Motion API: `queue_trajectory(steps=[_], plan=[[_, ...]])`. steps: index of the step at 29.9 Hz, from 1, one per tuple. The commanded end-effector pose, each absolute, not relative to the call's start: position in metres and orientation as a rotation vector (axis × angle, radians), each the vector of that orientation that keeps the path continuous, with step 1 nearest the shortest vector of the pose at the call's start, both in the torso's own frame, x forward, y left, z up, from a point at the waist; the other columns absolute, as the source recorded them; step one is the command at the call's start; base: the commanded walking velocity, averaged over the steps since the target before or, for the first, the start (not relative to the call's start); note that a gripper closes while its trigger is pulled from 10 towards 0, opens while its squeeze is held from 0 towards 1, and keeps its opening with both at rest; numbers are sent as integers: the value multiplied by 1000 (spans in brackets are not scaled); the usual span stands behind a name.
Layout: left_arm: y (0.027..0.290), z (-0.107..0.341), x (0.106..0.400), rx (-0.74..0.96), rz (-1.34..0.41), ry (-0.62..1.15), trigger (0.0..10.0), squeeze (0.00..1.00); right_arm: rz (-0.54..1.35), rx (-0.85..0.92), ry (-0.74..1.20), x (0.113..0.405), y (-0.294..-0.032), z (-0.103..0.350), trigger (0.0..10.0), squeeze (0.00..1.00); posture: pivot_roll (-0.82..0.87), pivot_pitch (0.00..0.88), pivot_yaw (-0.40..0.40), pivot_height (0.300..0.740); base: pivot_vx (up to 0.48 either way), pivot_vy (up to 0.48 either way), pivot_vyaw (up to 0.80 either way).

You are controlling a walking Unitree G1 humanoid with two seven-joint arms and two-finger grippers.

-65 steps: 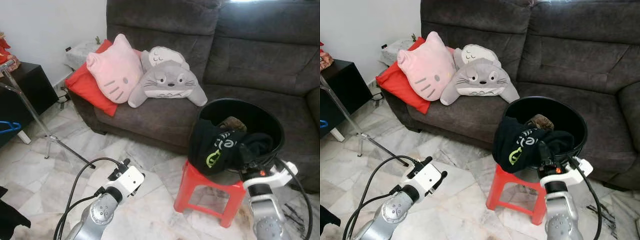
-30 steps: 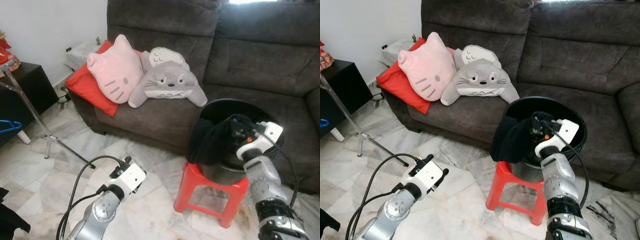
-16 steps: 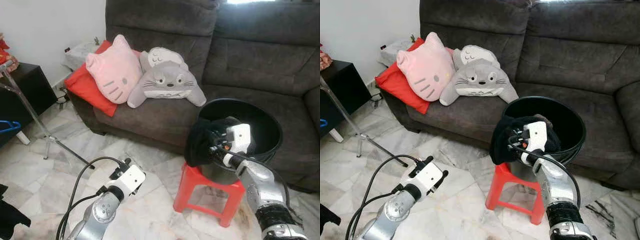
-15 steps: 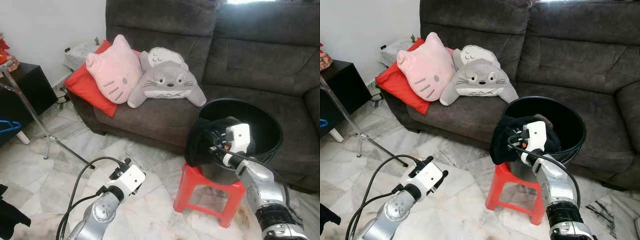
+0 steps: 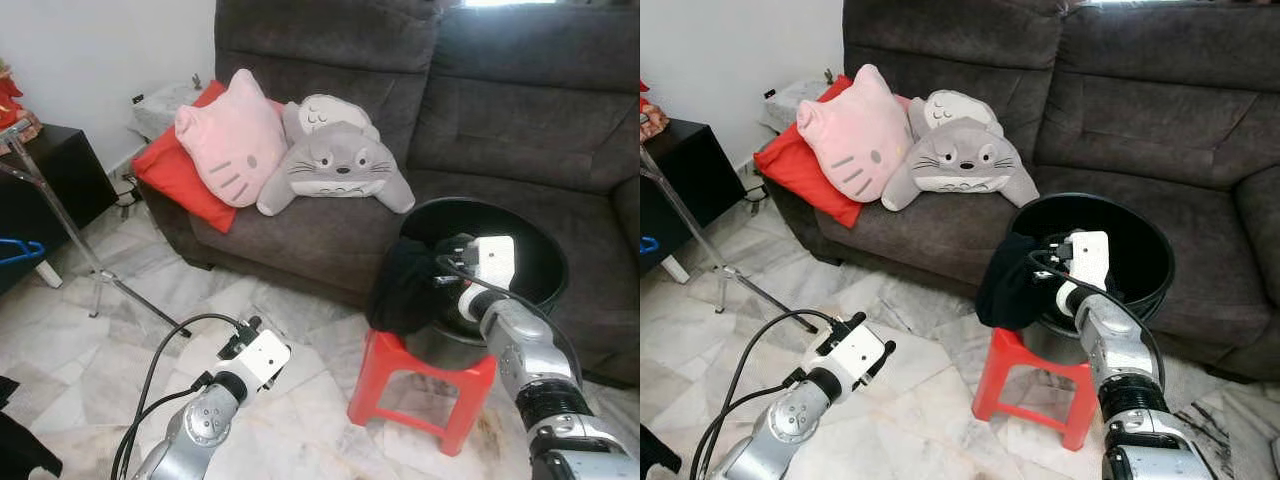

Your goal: Hang hanger

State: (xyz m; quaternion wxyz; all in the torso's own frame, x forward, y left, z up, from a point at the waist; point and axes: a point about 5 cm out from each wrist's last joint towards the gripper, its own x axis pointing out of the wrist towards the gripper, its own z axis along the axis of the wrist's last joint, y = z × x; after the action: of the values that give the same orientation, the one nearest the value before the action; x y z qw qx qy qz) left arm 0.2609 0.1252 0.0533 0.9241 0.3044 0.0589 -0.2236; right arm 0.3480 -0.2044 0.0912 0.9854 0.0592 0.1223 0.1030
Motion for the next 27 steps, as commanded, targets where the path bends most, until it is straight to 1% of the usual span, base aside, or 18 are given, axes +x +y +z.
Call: queue_trajectory(steps=[1, 4, 8, 20, 21, 22, 23, 24, 27], plan=[[125, 53, 260, 648, -479, 116, 10000, 0, 237, 125, 233, 352, -198, 98, 10000, 1000, -39, 0, 22, 740, 0, 0, 0], [125, 53, 259, 649, -480, 117, 10000, 0, 245, 123, 236, 351, -197, 97, 10000, 1000, -39, 0, 22, 740, 0, 0, 0], [125, 53, 259, 649, -481, 117, 10000, 0, 281, 72, 236, 349, -198, 98, 10000, 1000, -39, 0, 22, 740, 0, 0, 0], [124, 53, 259, 649, -485, 117, 10000, 0, 340, 42, 128, 347, -198, 122, 10000, 1000, -48, 0, 22, 740, 0, 0, 0], [124, 53, 260, 650, -485, 117, 10000, 0, 339, 42, 128, 347, -199, 122, 10000, 976, -49, 0, 22, 740, 0, 0, 0], [124, 53, 260, 649, -485, 117, 10000, 0, 332, 43, 132, 347, -200, 122, 10000, 976, -50, 0, 22, 740, 0, 0, 0], [124, 52, 260, 649, -485, 118, 10000, 0, 328, 40, 141, 346, -201, 121, 10000, 537, -50, 0, 22, 740, 0, 0, 0], [124, 52, 260, 650, -486, 118, 10000, 0, 323, 28, 171, 346, -203, 119, 10000, 0, -50, 0, 22, 740, 0, 0, 0], [123, 52, 260, 650, -487, 117, 10000, 0, 332, -16, 232, 343, -205, 113, 10000, 0, -52, 0, 21, 740, 0, 0, 0]])
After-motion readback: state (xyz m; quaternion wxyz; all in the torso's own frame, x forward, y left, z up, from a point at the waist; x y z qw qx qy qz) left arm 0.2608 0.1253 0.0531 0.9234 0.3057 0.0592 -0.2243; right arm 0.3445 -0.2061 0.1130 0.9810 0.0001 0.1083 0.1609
